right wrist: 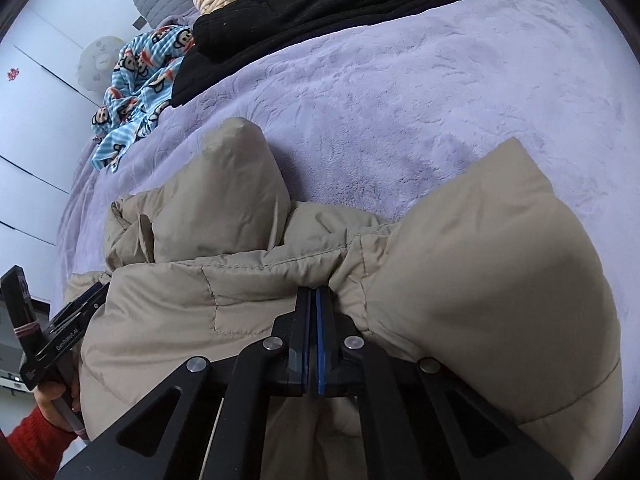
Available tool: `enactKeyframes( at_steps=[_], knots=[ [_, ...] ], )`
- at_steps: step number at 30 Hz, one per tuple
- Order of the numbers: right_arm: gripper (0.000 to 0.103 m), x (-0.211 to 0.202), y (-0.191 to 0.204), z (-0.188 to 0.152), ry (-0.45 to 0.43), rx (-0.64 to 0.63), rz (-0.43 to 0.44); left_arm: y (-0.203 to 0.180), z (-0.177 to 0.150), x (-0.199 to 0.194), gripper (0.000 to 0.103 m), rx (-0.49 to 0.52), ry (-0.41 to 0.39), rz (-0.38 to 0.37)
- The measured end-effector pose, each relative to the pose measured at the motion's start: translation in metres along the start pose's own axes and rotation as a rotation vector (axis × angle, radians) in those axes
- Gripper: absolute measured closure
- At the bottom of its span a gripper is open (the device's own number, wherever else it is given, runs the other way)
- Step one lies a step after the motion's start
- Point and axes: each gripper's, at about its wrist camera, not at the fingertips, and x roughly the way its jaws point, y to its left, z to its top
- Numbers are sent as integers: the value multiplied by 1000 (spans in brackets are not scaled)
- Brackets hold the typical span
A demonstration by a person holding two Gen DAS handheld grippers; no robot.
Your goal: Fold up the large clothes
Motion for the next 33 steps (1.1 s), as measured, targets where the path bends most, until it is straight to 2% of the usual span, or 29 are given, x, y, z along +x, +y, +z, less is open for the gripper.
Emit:
enactKeyframes(
  at_steps=[2, 4, 7, 9, 11, 13, 20, 23, 24, 27, 33],
  knots=[
    [103, -6, 1, 4, -7, -19, -18, 7, 3, -7, 37, 27, -12, 21],
    [103, -20, -5, 8, -40, -39, -96, 23, 6, -16, 37, 26, -32, 77],
    [103, -46, -32, 8, -106, 24, -176, 61, 6, -24, 37, -45, -40, 137],
    [103, -52, -51, 5, -119, 65, -205, 83, 2, -16, 37, -98, -13, 165],
    [103, -42, -66, 4, -85, 104, -186, 98, -2, -1, 37, -147, 22, 153],
    [103, -28, -76, 4, -66, 133, -171, 100, -2, 12, 37, -157, 31, 176],
    [103, -2, -79, 18, -39, 134, -213, 101, 7, 36, 37, -174, 77, 204],
    [103, -13, -71, 18, -60, 138, -244, 101, 10, 17, 37, -166, 63, 223],
    [98, -21, -66, 16, -82, 134, -258, 102, 10, 7, 37, -164, 50, 219],
    [97, -42, -52, 5, -124, 114, -287, 102, 5, -23, 37, -139, 32, 214],
    [97, -92, -33, -34, -195, 126, -237, 91, -26, -75, 37, -77, 64, 183]
  ],
)
